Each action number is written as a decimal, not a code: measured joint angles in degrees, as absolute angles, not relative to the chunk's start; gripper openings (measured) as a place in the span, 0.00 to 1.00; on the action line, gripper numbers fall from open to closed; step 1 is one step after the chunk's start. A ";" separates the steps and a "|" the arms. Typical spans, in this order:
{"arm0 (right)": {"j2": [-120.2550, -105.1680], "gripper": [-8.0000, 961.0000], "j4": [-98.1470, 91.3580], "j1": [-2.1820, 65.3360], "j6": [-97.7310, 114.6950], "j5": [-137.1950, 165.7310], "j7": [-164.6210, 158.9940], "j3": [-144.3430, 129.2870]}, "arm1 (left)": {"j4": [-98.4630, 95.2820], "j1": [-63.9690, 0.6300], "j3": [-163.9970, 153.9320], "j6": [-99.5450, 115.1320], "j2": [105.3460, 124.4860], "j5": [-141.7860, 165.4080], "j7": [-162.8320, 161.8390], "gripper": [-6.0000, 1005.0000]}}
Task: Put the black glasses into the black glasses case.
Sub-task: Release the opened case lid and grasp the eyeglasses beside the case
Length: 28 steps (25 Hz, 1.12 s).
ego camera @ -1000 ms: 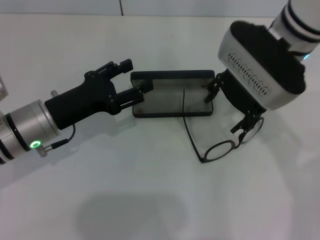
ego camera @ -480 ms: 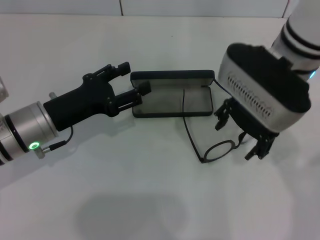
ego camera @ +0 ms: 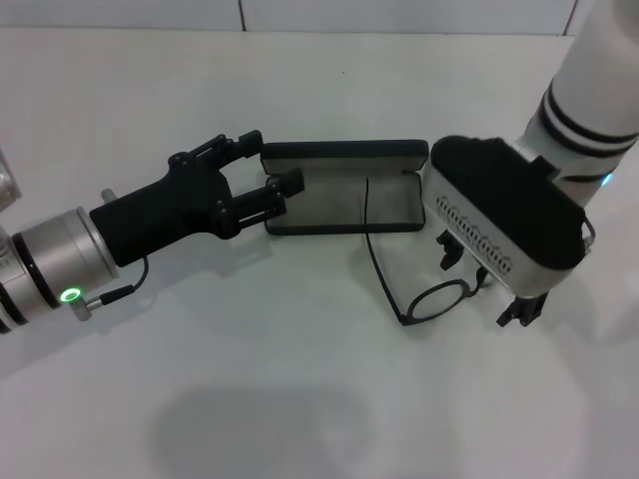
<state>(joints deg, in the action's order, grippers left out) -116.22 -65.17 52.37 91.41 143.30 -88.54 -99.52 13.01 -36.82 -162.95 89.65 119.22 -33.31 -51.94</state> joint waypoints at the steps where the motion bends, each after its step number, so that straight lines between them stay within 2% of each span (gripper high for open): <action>1: -116.22 0.89 -64.78 52.36 90.96 143.47 -88.62 -99.79 | 13.01 -36.80 -162.95 89.65 119.23 -33.31 -51.94 0.81; 10: -116.19 0.89 -61.80 52.14 86.70 143.57 -88.75 -101.62 | 13.01 -36.74 -162.95 89.64 119.34 -33.30 -51.94 0.81; 21: -116.19 0.75 -60.44 51.81 84.06 143.61 -88.69 -102.32 | 13.01 -37.07 -162.95 89.64 119.36 -33.31 -51.94 0.81; 23: -116.19 0.57 -60.12 51.81 83.98 143.62 -88.66 -102.32 | 12.97 -37.17 -162.95 89.65 119.36 -33.31 -51.94 0.81; 28: -116.19 0.49 -59.71 51.81 83.46 143.62 -88.43 -102.82 | 12.91 -37.29 -162.95 89.65 119.43 -33.31 -51.94 0.81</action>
<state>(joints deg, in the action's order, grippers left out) -116.19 -59.71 51.81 83.46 143.62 -88.44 -102.82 12.91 -37.29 -162.95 89.65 119.43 -33.31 -51.94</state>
